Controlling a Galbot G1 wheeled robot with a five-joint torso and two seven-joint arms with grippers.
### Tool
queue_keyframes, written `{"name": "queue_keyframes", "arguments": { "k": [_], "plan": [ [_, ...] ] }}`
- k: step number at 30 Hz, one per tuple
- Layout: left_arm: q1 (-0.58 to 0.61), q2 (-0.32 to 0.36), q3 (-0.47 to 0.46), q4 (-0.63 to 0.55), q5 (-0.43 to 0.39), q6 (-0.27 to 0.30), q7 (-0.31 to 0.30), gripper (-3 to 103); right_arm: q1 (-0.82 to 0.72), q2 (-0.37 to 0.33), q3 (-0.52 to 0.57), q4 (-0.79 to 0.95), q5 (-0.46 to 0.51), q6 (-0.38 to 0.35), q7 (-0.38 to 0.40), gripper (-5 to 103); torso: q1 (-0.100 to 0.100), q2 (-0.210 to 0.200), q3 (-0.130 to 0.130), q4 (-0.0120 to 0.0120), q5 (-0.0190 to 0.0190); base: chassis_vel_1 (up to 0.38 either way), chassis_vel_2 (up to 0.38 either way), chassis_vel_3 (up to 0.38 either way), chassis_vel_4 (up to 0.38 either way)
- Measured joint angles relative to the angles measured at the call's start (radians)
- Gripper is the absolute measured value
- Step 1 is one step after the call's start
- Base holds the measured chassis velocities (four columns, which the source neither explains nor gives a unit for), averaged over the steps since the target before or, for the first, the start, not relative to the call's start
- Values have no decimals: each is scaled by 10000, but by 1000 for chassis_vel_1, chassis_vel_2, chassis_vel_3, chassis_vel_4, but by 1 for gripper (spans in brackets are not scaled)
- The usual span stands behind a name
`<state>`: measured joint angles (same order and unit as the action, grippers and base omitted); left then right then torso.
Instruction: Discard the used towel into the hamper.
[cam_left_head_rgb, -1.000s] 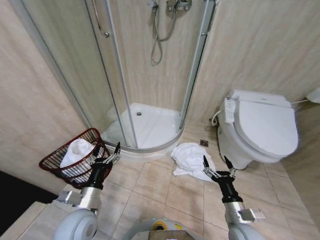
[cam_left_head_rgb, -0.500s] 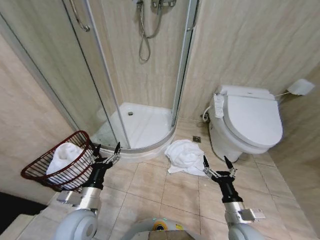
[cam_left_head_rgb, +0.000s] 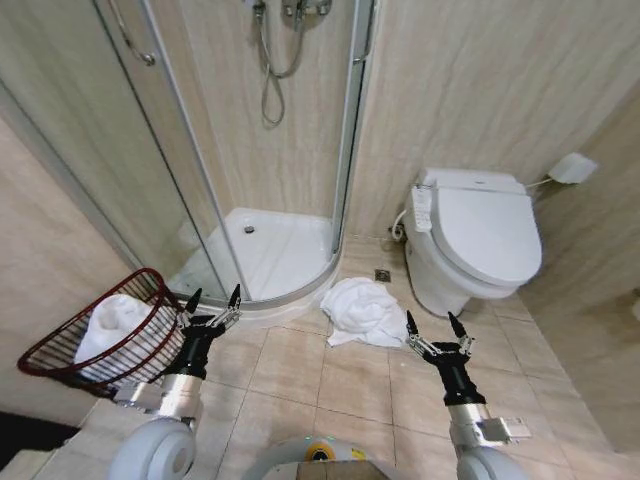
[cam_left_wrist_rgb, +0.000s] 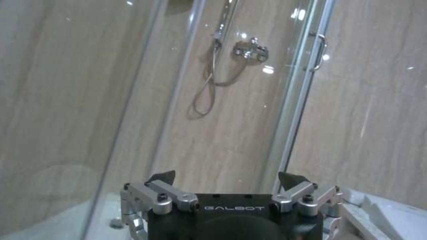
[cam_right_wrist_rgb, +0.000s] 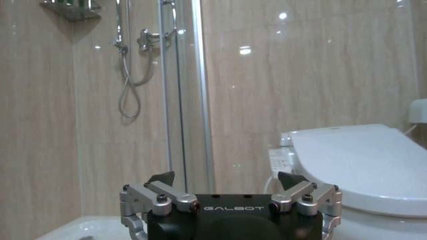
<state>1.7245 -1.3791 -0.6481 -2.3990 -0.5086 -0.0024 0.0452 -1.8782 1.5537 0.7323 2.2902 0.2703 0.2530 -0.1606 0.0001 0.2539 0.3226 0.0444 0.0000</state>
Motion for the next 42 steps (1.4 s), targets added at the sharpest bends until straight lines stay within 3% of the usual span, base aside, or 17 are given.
{"name": "queue_keyframes", "arguments": {
  "k": [42],
  "plan": [
    [0,0,0,0,0,0,0,100,0,0,-1,0,0,0,0,100,-2,46,31,0,0,-9,-9,-12,-9]
  ]
}}
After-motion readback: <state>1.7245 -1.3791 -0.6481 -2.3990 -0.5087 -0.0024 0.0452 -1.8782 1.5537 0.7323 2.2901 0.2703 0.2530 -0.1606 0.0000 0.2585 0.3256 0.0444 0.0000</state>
